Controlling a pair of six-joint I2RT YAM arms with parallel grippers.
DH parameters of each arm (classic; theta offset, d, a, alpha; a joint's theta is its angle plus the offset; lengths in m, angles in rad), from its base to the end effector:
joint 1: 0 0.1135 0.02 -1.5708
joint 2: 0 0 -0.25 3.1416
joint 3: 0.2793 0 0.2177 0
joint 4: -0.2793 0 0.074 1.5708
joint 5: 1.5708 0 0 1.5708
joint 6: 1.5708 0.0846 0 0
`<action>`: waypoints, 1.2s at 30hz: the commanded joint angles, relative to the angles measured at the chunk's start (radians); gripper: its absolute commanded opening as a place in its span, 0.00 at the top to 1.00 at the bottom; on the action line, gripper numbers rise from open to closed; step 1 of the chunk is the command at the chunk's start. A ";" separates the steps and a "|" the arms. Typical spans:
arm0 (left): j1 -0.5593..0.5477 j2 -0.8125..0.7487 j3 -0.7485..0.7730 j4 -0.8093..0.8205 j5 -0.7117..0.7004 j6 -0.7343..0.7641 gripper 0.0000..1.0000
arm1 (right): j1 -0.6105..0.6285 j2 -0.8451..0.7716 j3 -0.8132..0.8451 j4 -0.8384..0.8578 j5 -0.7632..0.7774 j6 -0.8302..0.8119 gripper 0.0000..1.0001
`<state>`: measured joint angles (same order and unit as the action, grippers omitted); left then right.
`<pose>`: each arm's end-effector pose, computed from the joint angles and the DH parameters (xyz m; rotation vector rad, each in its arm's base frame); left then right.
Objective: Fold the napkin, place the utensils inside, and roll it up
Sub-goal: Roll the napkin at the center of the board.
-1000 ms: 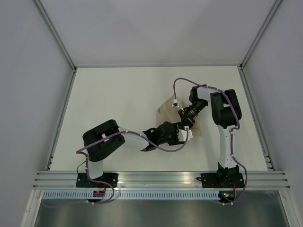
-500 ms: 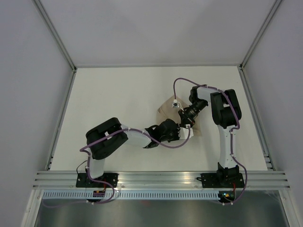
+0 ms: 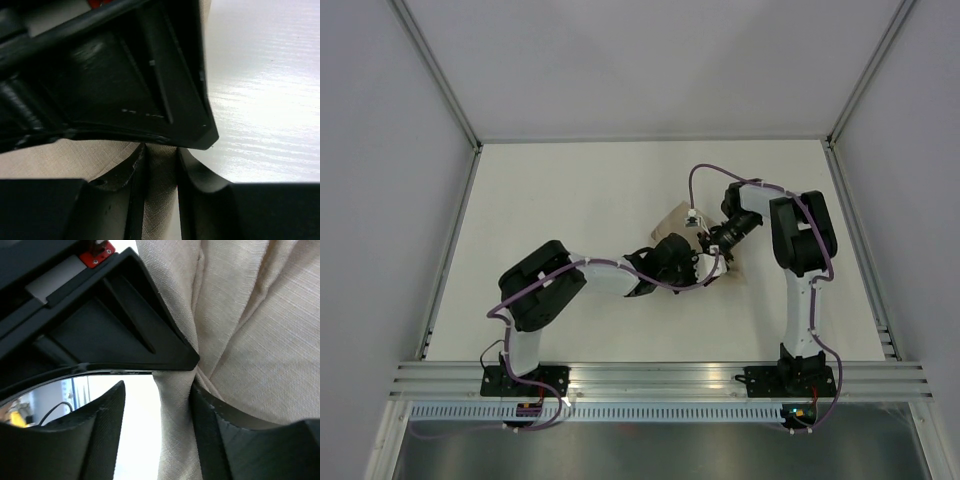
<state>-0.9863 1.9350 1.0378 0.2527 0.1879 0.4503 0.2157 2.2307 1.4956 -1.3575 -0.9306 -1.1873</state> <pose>0.2142 -0.3524 0.1266 1.5579 1.6217 -0.5012 0.2850 0.1319 0.1072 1.4715 -2.3046 -1.5410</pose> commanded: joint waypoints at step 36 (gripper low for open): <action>0.222 0.326 0.182 -0.247 0.697 -0.483 0.98 | 0.174 -1.054 -1.003 1.181 0.469 0.377 0.40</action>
<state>-0.7536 2.1712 1.2526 0.1600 0.9356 -0.0212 0.3546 1.1740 0.5064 -0.2741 -0.5507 -0.7727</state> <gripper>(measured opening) 0.305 0.600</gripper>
